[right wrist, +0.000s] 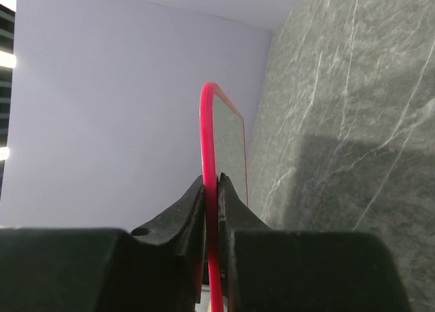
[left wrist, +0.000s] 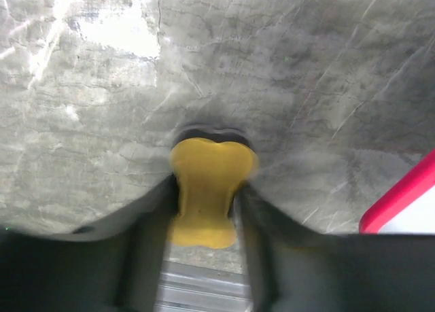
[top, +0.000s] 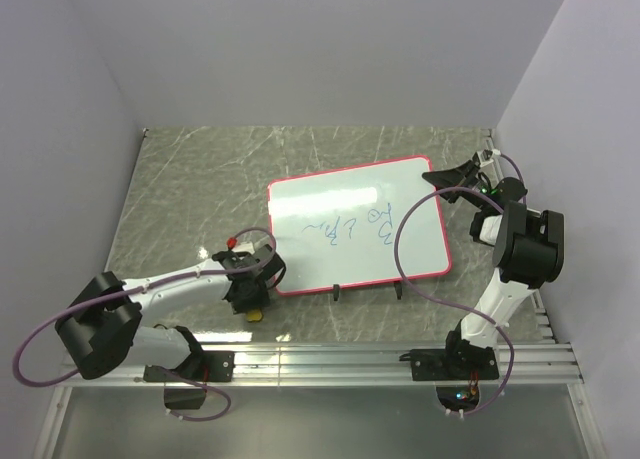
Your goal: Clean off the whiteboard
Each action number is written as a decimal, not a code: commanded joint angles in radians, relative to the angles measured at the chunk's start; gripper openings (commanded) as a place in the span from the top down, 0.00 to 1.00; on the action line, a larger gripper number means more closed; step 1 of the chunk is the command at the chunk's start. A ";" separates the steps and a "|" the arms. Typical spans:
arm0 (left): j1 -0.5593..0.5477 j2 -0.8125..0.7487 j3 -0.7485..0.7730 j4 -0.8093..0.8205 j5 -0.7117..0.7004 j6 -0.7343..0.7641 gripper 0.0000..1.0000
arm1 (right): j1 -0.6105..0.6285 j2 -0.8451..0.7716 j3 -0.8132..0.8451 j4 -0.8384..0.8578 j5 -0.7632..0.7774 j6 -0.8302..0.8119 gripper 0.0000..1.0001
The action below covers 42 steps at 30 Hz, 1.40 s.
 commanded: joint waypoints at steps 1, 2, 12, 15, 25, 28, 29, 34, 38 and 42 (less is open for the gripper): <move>-0.004 0.028 -0.032 0.035 0.007 -0.023 0.58 | -0.015 0.004 0.017 0.224 0.022 0.097 1.00; -0.005 0.040 -0.041 0.047 0.009 -0.023 0.76 | -0.015 0.004 0.016 0.222 0.023 0.096 1.00; -0.022 -0.161 0.267 -0.223 -0.097 -0.023 1.00 | -0.012 -0.019 -0.003 0.190 0.034 0.062 1.00; -0.024 -0.055 0.532 -0.307 -0.152 0.057 1.00 | -0.011 -0.035 -0.015 0.164 0.034 0.039 1.00; -0.077 0.389 1.188 -0.105 0.038 0.337 1.00 | 0.035 -0.093 -0.035 0.003 0.039 -0.114 1.00; -0.119 0.608 1.328 -0.105 0.090 0.400 1.00 | 0.055 -0.124 -0.038 -0.080 0.040 -0.180 1.00; -0.130 0.644 1.358 -0.102 0.102 0.405 1.00 | 0.061 -0.134 -0.040 -0.127 0.039 -0.197 1.00; -0.183 0.831 1.562 -0.143 0.125 0.391 1.00 | 0.092 -0.205 -0.047 -0.317 0.046 -0.353 1.00; -0.214 0.848 1.536 -0.097 0.156 0.405 1.00 | 0.104 -0.240 -0.057 -0.400 0.054 -0.407 1.00; -0.226 0.848 1.490 -0.099 0.107 0.387 1.00 | 0.106 -0.272 -0.066 -0.451 0.062 -0.455 1.00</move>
